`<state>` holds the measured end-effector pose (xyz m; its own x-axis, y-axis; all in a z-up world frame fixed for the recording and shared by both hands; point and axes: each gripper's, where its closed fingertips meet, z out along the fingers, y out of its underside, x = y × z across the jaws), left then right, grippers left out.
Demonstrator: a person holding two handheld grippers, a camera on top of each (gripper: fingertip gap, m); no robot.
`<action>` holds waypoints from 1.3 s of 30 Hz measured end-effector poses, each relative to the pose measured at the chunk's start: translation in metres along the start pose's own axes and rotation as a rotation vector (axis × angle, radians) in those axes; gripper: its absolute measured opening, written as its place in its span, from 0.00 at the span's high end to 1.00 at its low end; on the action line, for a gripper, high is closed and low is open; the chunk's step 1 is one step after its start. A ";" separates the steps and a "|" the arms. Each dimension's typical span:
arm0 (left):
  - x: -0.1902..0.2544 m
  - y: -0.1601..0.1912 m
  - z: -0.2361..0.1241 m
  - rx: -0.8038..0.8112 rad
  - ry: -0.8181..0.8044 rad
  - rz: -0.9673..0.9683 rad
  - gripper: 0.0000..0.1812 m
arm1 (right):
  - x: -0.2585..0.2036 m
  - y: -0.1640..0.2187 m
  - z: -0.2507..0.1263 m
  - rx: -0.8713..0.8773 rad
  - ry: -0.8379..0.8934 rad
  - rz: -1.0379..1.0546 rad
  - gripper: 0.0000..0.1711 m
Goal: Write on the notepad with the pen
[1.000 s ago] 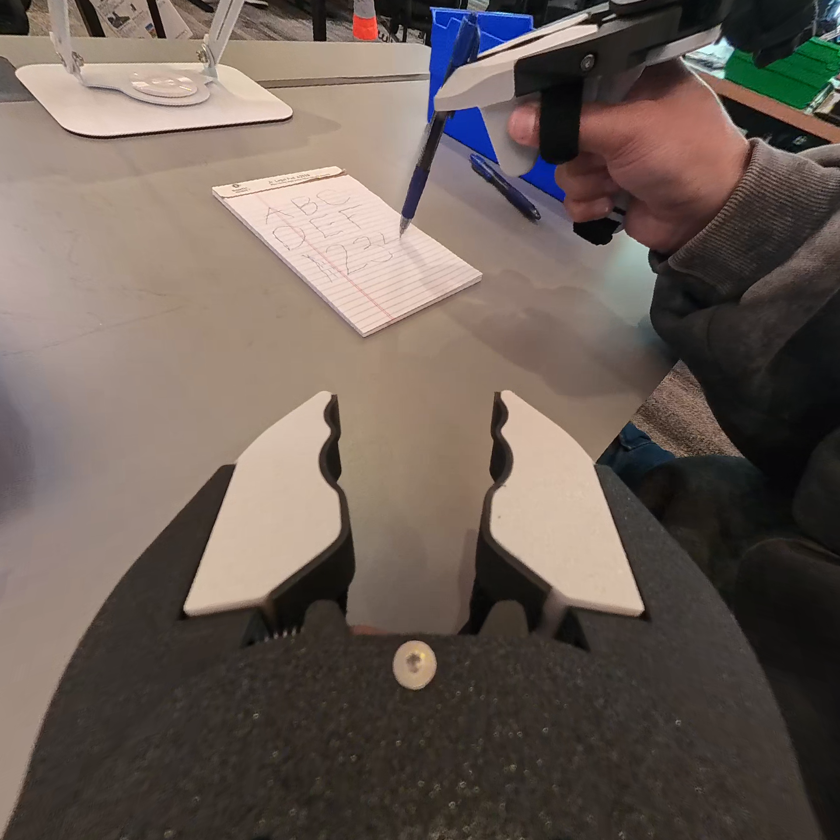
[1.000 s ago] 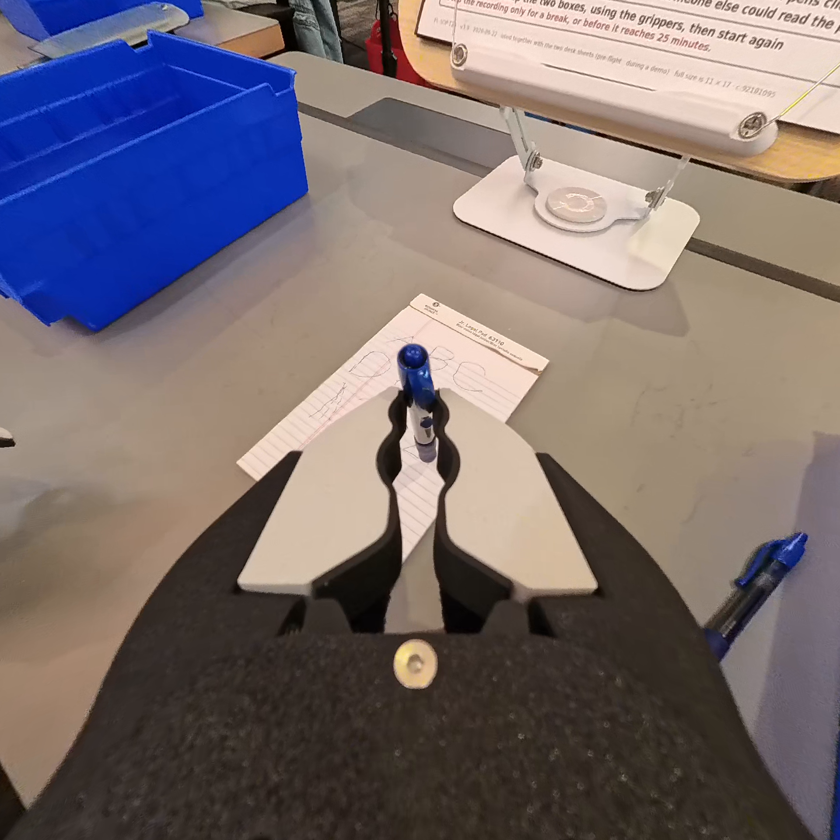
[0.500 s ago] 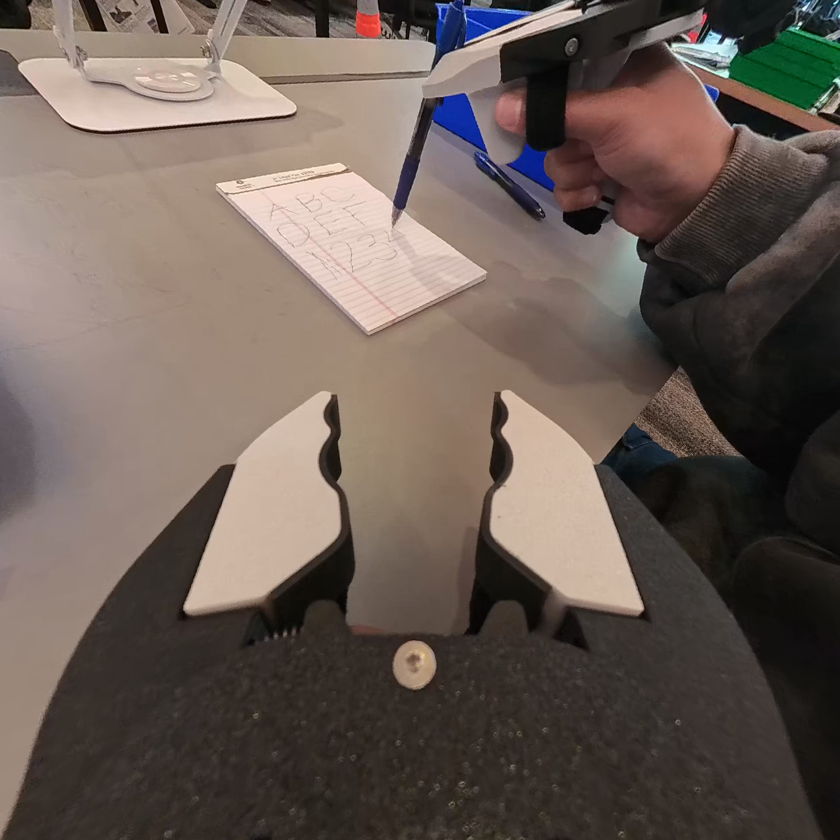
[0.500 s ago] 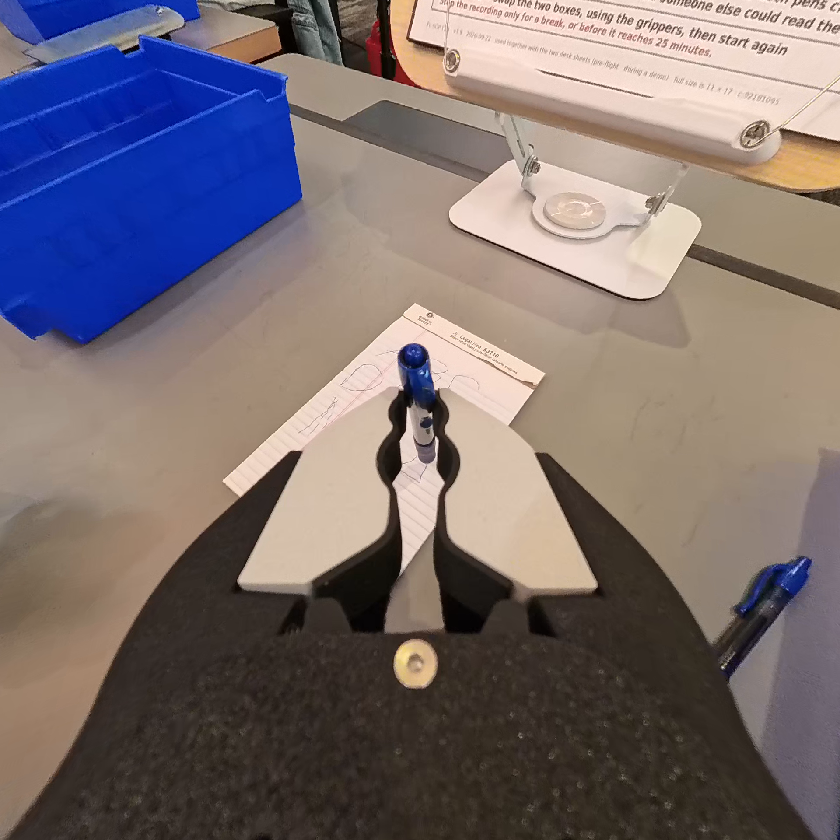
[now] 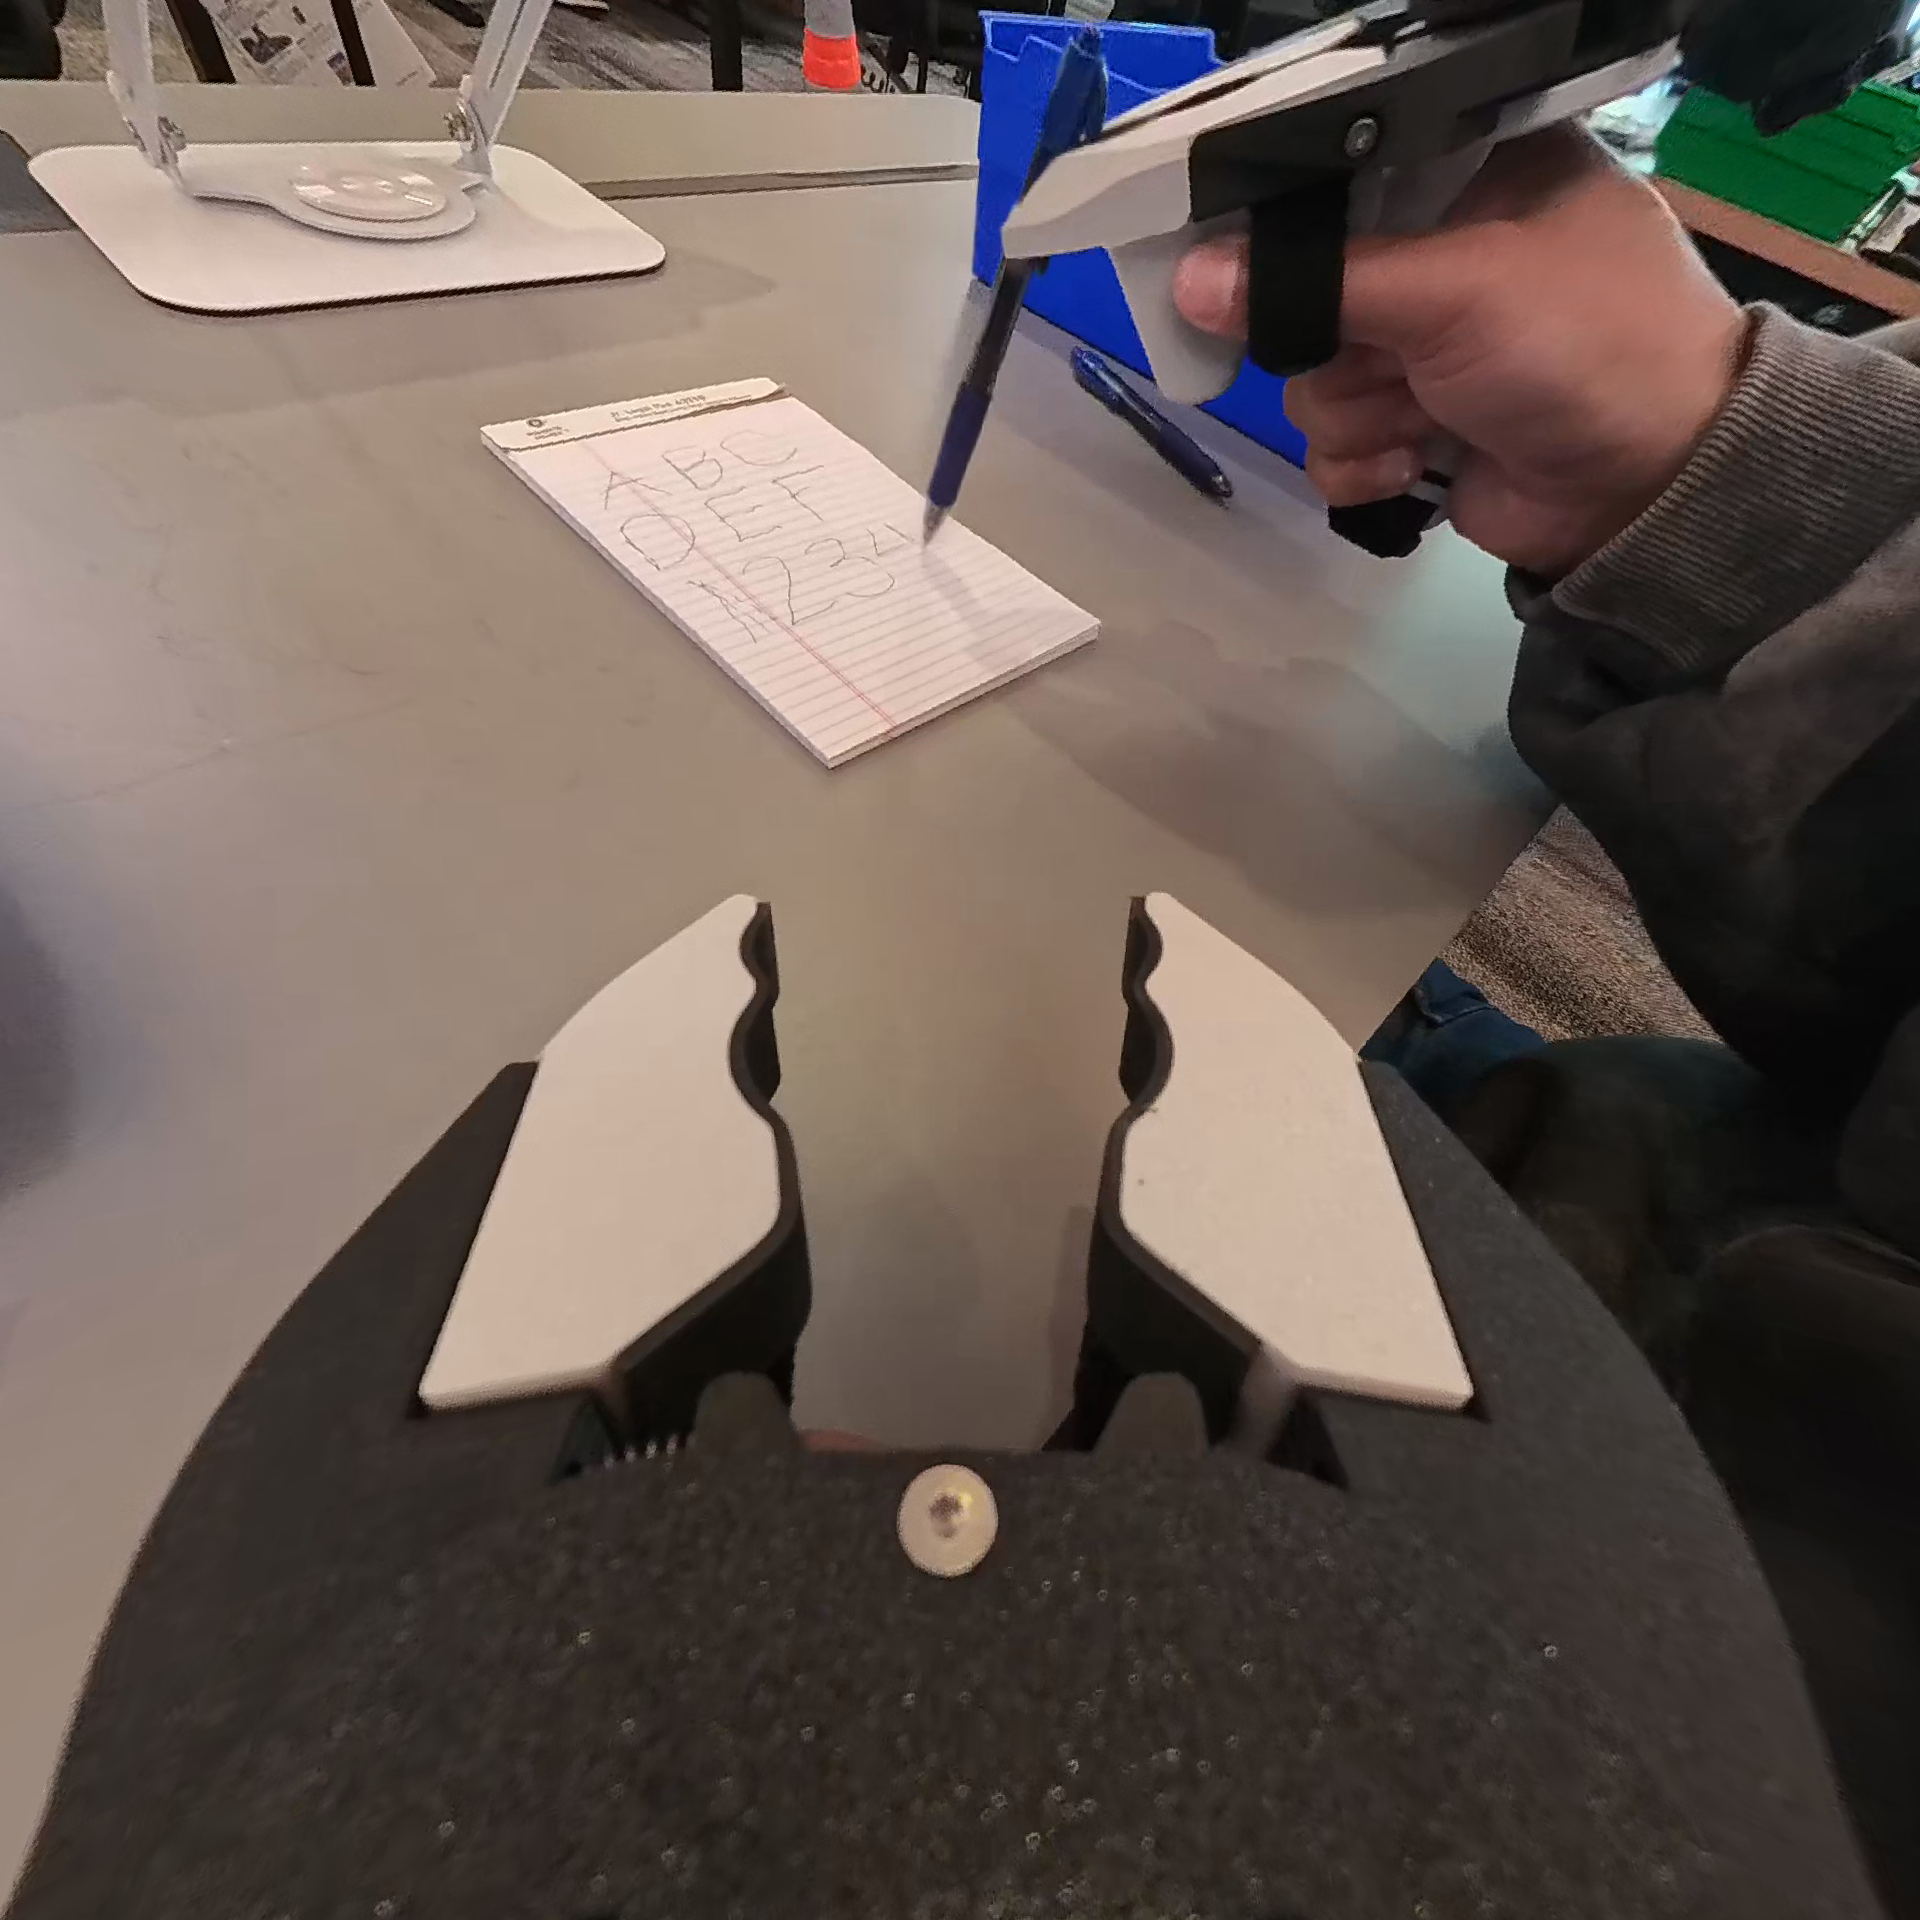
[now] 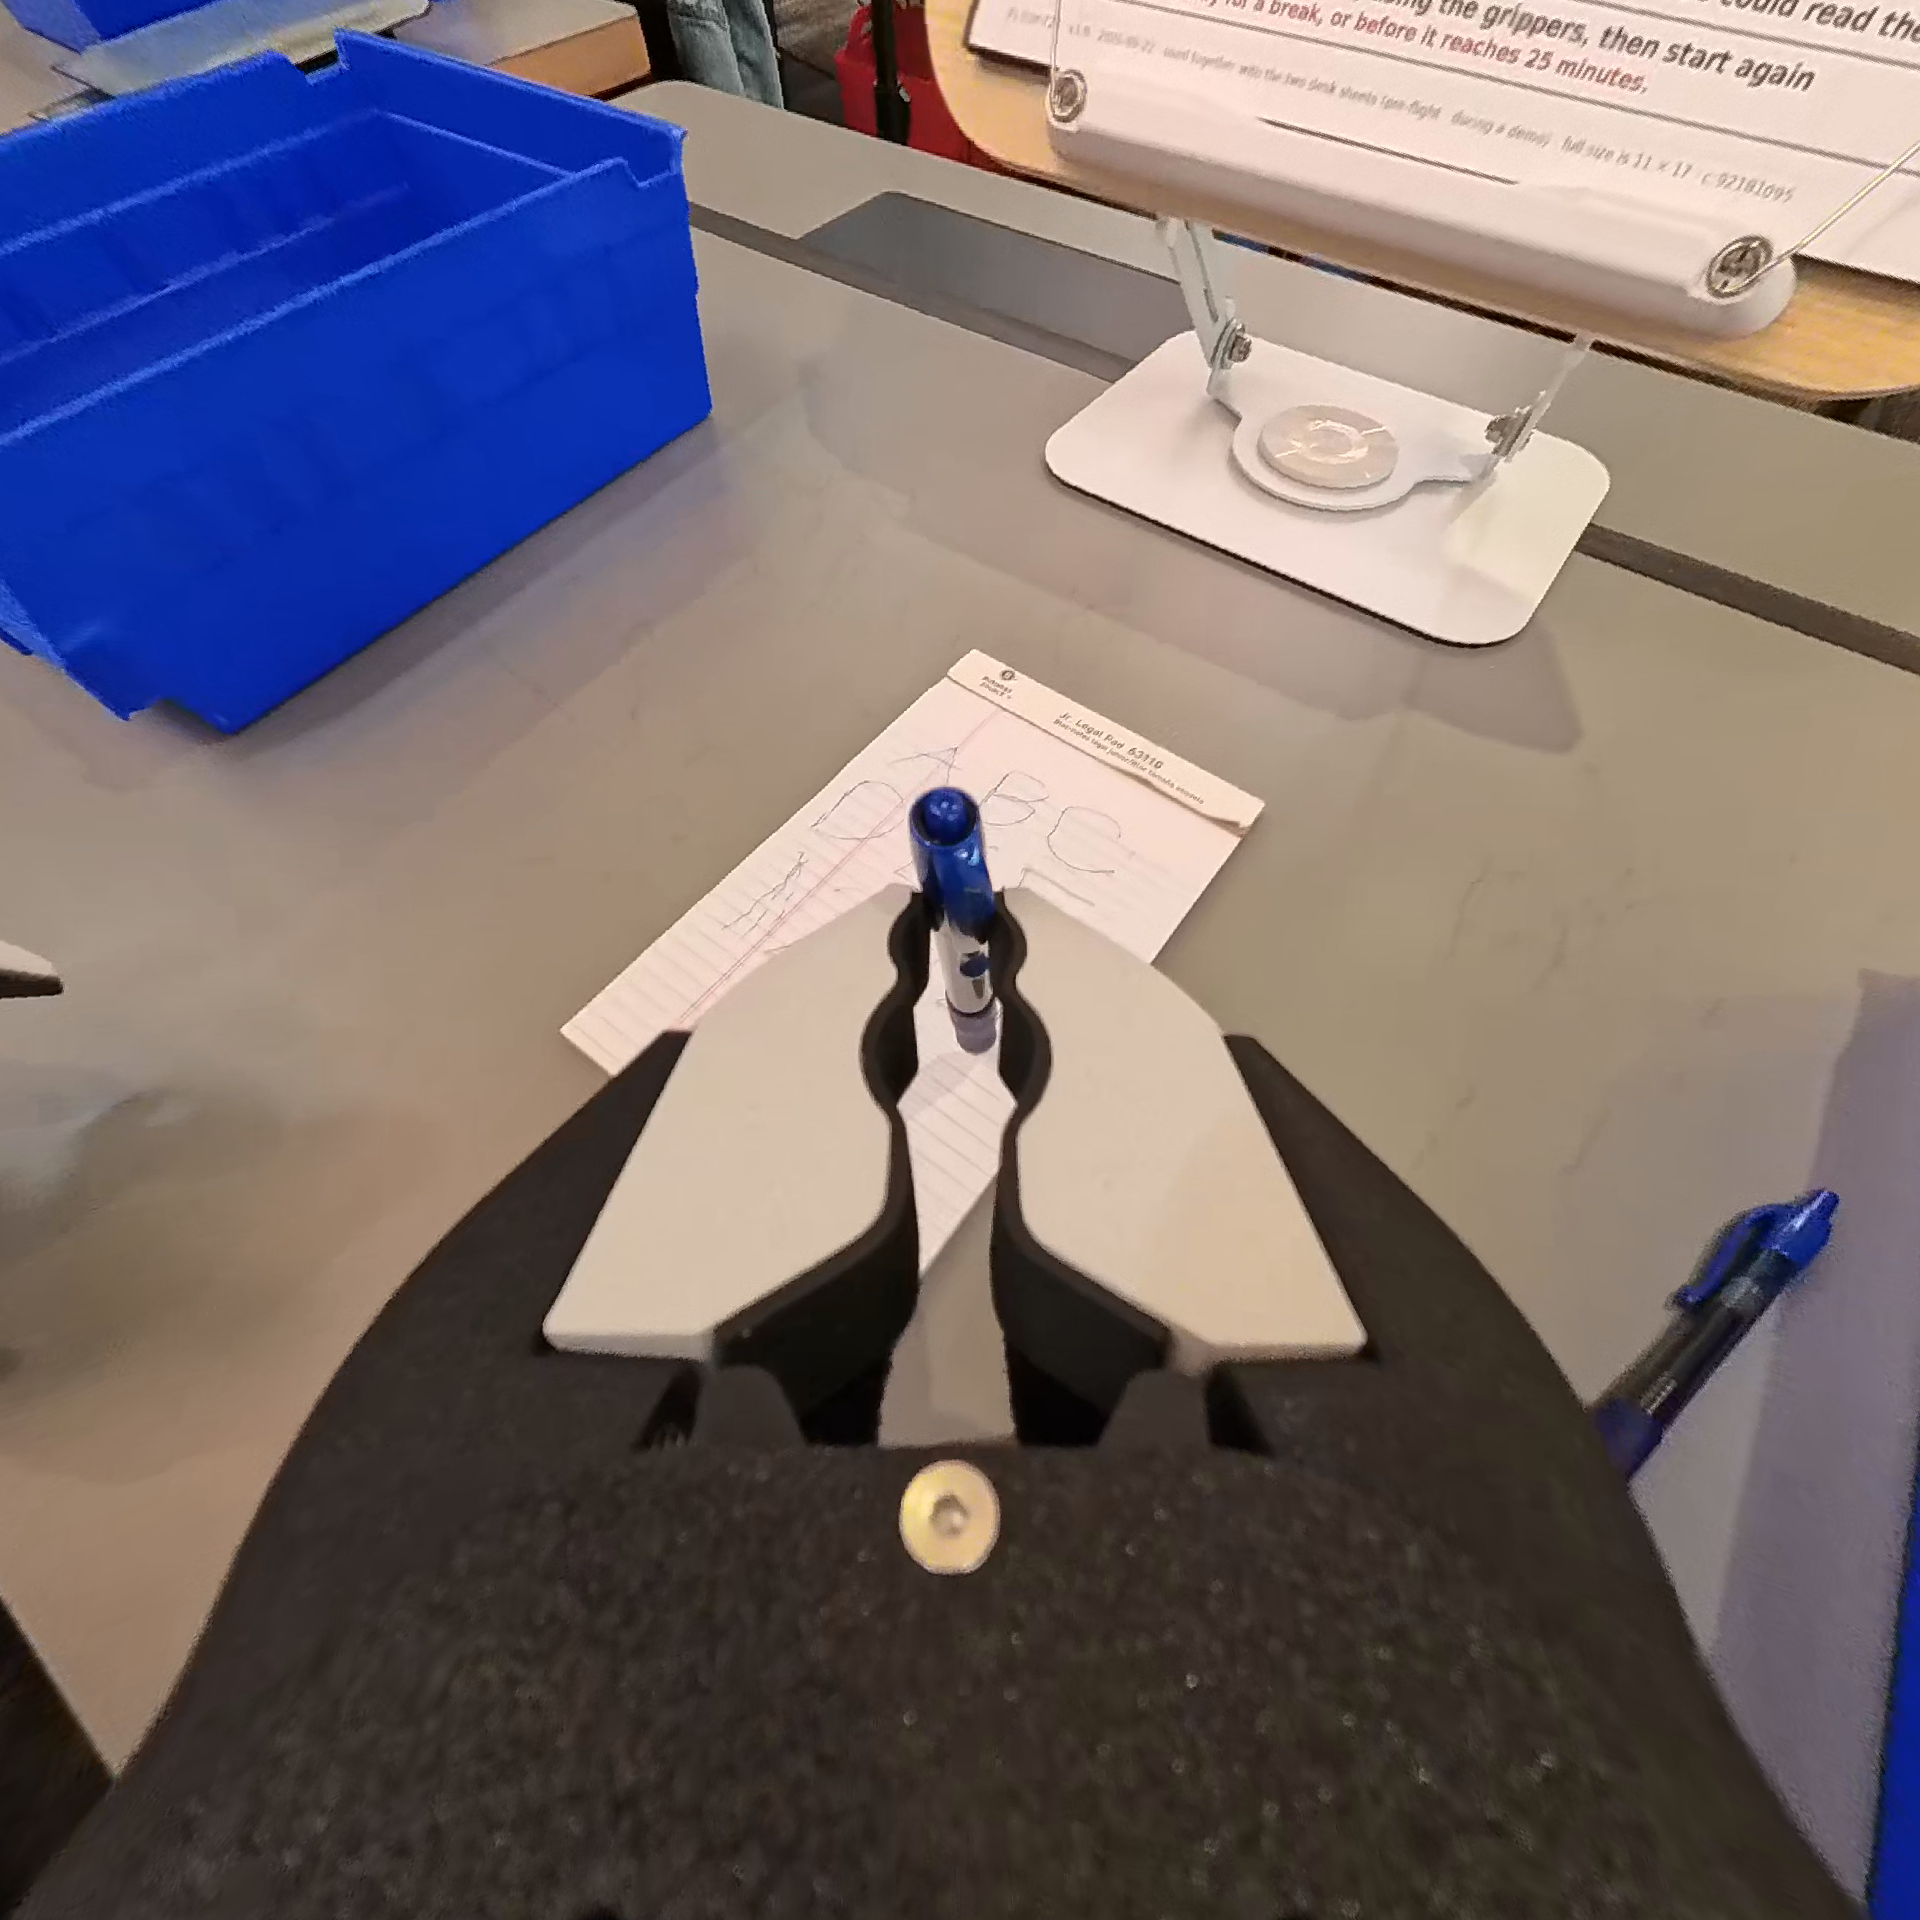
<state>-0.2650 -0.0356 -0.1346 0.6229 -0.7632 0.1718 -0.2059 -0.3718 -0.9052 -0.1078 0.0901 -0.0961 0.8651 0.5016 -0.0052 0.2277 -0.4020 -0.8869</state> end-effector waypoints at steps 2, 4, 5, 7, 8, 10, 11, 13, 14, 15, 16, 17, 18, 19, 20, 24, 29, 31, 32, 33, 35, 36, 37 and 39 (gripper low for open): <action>0.001 -0.001 -0.001 0.003 0.002 0.000 0.65 | -0.002 0.002 -0.003 -0.003 0.003 -0.002 0.94; 0.001 -0.001 -0.001 0.005 0.001 0.002 0.65 | -0.005 0.003 -0.006 -0.003 0.002 -0.002 0.94; 0.001 -0.001 -0.001 0.005 0.002 0.002 0.65 | -0.006 0.004 -0.007 -0.002 0.005 -0.003 0.94; 0.002 -0.001 -0.001 0.004 0.005 0.002 0.65 | -0.008 0.005 -0.010 -0.001 0.006 -0.001 0.94; 0.003 -0.001 -0.002 0.004 0.005 0.004 0.65 | -0.009 0.006 -0.010 0.000 0.007 0.001 0.94; 0.004 -0.001 -0.002 0.005 0.007 0.006 0.65 | -0.009 0.007 -0.012 0.005 0.011 0.006 0.94; 0.004 -0.001 -0.002 0.004 0.008 0.009 0.65 | -0.009 0.007 -0.012 0.008 0.012 0.008 0.94; 0.005 0.000 -0.001 0.002 0.008 0.013 0.65 | -0.008 0.004 -0.012 0.022 0.017 0.012 0.94; 0.005 0.000 -0.001 0.001 0.008 0.013 0.65 | -0.007 0.001 -0.013 0.041 0.015 0.019 0.94; 0.006 0.000 -0.001 0.000 0.009 0.013 0.65 | -0.004 -0.003 -0.015 0.061 0.028 0.020 0.94; 0.006 0.000 0.000 -0.001 0.009 0.014 0.65 | 0.001 -0.007 -0.017 0.072 0.045 0.013 0.94; 0.005 0.000 0.000 -0.002 0.008 0.014 0.65 | 0.005 -0.010 -0.018 0.072 0.051 0.016 0.94; 0.005 0.000 0.000 -0.002 0.007 0.014 0.65 | 0.009 -0.011 -0.017 0.069 0.048 0.025 0.94; 0.005 0.000 0.000 -0.002 0.007 0.012 0.65 | 0.012 -0.012 -0.016 0.065 0.049 0.030 0.94; 0.004 0.000 0.000 -0.002 0.007 0.010 0.65 | 0.015 -0.011 -0.014 0.056 0.056 0.027 0.94; 0.002 0.002 0.003 -0.011 0.005 0.006 0.65 | 0.021 -0.005 -0.005 0.035 0.069 0.019 0.94; 0.002 0.003 0.004 -0.018 0.005 0.006 0.64 | 0.027 -0.003 -0.001 0.037 0.078 0.030 0.94; 0.002 0.003 0.005 -0.019 0.006 0.004 0.64 | 0.028 -0.003 -0.001 0.038 0.076 0.030 0.94; 0.002 0.004 0.005 -0.020 0.007 0.004 0.64 | 0.028 -0.002 0.000 0.031 0.072 0.032 0.94; 0.002 0.003 0.005 -0.019 0.007 0.004 0.64 | 0.029 0.000 0.001 0.028 0.073 0.032 0.94; 0.002 0.003 0.005 -0.019 0.008 0.002 0.64 | 0.029 0.000 0.001 0.032 0.067 0.040 0.94; 0.002 0.004 0.005 -0.019 0.009 0.001 0.64 | 0.030 0.000 0.001 0.030 0.068 0.040 0.94; 0.001 0.004 0.005 -0.020 0.009 0.000 0.64 | 0.029 0.000 0.001 0.030 0.066 0.041 0.94; 0.001 0.003 0.005 -0.019 0.010 0.000 0.64 | 0.028 -0.001 0.002 0.032 0.066 0.038 0.94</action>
<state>-0.2612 -0.0354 -0.1393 0.6154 -0.7683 0.1760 -0.2198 -0.3817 -0.8978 -0.0841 0.1060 -0.0966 0.9009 0.4339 -0.0097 0.1803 -0.3945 -0.9010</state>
